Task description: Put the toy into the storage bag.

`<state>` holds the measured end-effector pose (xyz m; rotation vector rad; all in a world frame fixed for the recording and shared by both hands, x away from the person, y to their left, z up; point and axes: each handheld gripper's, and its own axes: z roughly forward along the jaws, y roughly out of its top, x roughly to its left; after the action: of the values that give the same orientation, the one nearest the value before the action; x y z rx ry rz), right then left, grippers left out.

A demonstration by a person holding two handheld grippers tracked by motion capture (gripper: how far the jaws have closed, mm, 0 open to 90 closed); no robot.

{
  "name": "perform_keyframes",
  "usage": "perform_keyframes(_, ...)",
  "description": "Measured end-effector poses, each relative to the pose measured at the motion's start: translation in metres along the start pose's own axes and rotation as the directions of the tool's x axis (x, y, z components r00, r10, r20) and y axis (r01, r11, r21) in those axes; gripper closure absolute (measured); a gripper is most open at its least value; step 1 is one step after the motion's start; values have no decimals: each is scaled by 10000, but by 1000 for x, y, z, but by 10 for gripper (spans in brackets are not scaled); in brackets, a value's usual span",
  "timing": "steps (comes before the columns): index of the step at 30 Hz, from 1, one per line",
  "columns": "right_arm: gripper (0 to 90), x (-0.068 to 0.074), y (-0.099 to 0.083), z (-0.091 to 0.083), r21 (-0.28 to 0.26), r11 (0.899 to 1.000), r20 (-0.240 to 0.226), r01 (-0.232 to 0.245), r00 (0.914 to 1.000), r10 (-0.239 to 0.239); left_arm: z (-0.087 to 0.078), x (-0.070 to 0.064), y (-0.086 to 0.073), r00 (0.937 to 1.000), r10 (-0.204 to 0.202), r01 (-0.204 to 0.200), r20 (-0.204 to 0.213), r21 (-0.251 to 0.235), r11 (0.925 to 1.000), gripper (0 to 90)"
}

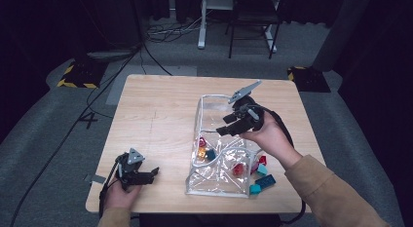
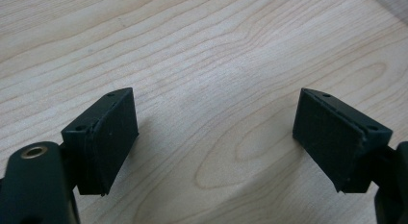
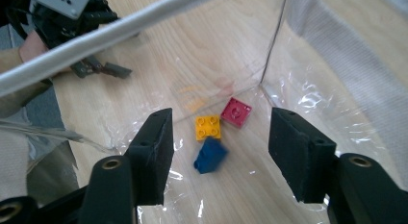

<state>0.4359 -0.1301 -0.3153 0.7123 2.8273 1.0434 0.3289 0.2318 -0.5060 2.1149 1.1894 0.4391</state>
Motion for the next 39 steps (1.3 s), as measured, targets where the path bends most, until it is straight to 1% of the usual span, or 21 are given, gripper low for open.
perform_keyframes(2, 411, 2, -1, -8, -259, 9996, 65, 70, 10000, -68, 0, 0, 0, 10000, 0, 0, 1, 1, 10000, 162)
perform_keyframes(3, 412, 4, -3, -15, -456, 9989, 96, 116, 9999, -112, 0, 0, 0, 10000, 0, 0, 5, -1, 10000, 162)
perform_keyframes(4, 416, 5, -4, -17, -530, 9985, 118, 132, 9999, -126, 0, 0, 0, 10000, 0, 0, 2, -2, 10000, 162)
perform_keyframes(5, 420, 6, -5, -22, -669, 9977, 139, 86, 9999, -77, 0, 0, 0, 10000, -2, 2, 2, -1, 10000, 162)
perform_keyframes(7, 420, 8, -9, -32, -914, 9957, 224, 138, 9997, -118, 0, 0, 0, 10000, -1, 1, 1, 1, 10000, 162)
perform_keyframes(11, 426, 10, -22, -55, -1550, 9875, 455, 280, 9987, -212, 0, 0, 0, 10000, -2, 2, 2, 1, 10000, 162)
perform_keyframes(15, 441, 9, -34, -72, -1920, 9811, 657, 230, 9978, -105, 0, 0, 0, 10000, 1, -1, 2, 1, 10000, 162)
perform_keyframes(19, 444, 7, -45, -87, -2153, 9764, 846, 193, 9964, -10, 0, 0, 0, 10000, -4, 4, 2, 3, 10000, 162)
perform_keyframes(23, 448, 6, -62, -104, -2367, 9714, 1203, 209, 9927, 80, 0, 0, 0, 10000, 16, -16, 28, 9, 10000, 159)
perform_keyframes(28, 446, 3, -81, -121, -2600, 9655, 1546, 134, 9876, 279, 0, 0, 0, 10000, 14, -14, 28, 8, 10000, 159)
perform_keyframes(33, 443, 0, -100, -133, -2783, 9605, 1848, 49, 9816, 485, 0, 0, 0, 10000, 26, -26, 24, 10, 10000, 159)
perform_keyframes(35, 443, -2, -108, -138, -2845, 9587, 1931, -46, 9792, 620, 0, 0, 0, 10000, 27, -27, 27, 10, 10000, 159)
perform_keyframes(36, 443, -2, -108, -138, -2845, 9587, 1931, -46, 9792, 620, 0, 0, 0, 10000, 27, -27, 27, 10, 10000, 159)
perform_keyframes(37, 443, -4, -115, -141, -2889, 9573, 1996, -110, 9773, 715, 0, 0, 0, 10000, 14, -14, 30, 8, 10000, 159)
perform_keyframes(39, 444, -4, -120, -143, -2960, 9550, 2028, -179, 9759, 811, 0, 0, 0, 10000, 13, -13, 28, 8, 10000, 159)
